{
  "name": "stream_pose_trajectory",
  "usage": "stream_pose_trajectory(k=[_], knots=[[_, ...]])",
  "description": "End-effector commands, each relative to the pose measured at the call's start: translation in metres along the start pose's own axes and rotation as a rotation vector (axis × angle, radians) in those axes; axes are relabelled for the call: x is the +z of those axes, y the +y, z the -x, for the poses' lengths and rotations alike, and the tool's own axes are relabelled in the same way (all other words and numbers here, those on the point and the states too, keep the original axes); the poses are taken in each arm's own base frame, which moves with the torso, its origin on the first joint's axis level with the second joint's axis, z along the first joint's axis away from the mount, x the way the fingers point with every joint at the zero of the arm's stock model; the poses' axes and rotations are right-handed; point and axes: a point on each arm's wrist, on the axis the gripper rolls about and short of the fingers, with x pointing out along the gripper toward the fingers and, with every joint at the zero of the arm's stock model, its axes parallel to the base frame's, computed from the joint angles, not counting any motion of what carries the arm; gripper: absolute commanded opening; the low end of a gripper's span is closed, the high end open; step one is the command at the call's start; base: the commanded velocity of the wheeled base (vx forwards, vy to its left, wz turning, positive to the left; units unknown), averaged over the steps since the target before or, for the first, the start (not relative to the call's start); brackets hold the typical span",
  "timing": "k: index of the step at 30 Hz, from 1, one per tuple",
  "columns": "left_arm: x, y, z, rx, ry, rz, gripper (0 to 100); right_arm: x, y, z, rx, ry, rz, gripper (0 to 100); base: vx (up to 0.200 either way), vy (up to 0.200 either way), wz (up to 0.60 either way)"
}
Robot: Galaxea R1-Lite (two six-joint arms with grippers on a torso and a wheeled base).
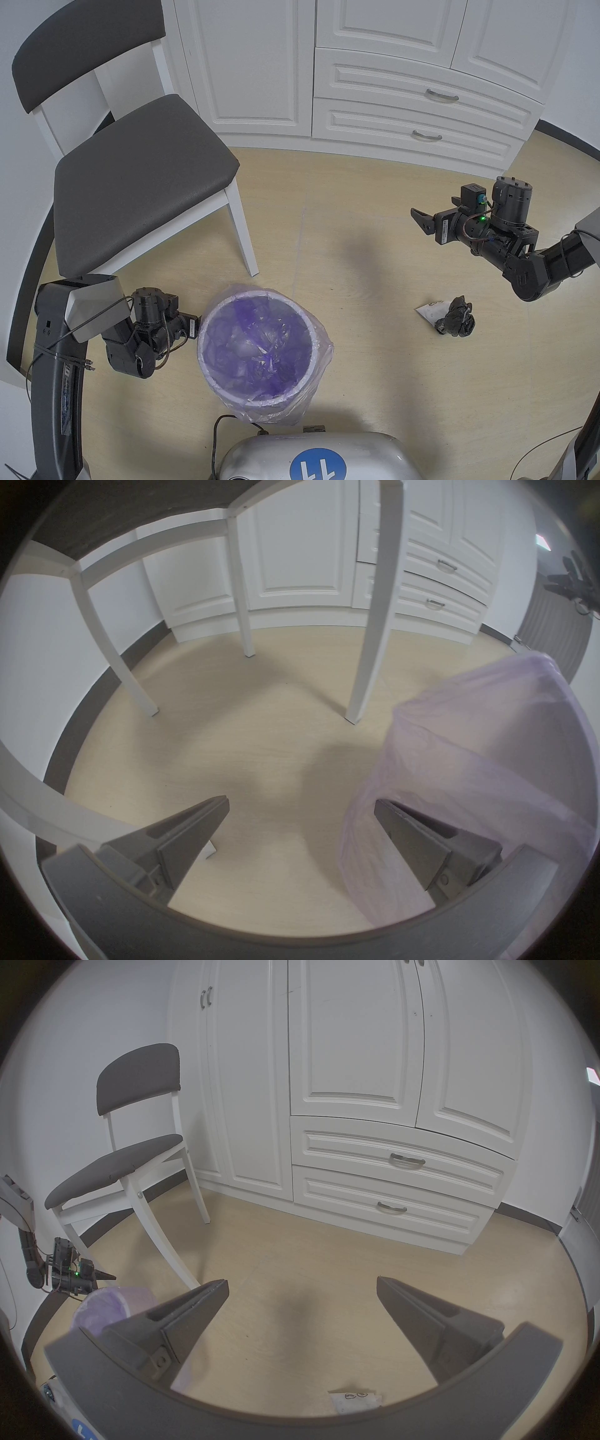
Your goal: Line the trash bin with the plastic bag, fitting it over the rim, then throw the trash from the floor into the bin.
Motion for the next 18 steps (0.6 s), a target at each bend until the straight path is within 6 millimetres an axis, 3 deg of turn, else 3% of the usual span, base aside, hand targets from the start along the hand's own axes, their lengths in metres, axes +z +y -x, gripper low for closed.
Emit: stream_pose_trajectory(k=[1, 11, 15, 18], knots=[[-0.003, -0.010, -0.005, -0.001, 0.028, 0.003, 100, -0.002, 0.001, -0.001, 0.003, 0.005, 0.001, 100, 0.000, 0.000, 0.00], [-0.015, -0.021, -0.002, -0.028, 0.079, 0.022, 100, -0.001, 0.000, 0.000, 0.001, 0.001, -0.001, 100, 0.000, 0.000, 0.00], [-0.015, -0.023, 0.006, -0.025, 0.037, 0.093, 100, 0.000, -0.001, 0.001, -0.001, -0.001, -0.001, 100, 0.000, 0.000, 0.00], [-0.030, -0.026, 0.018, -0.029, 0.063, 0.099, 100, 0.000, -0.001, 0.001, -0.004, 0.001, 0.001, 100, 0.000, 0.000, 0.00]])
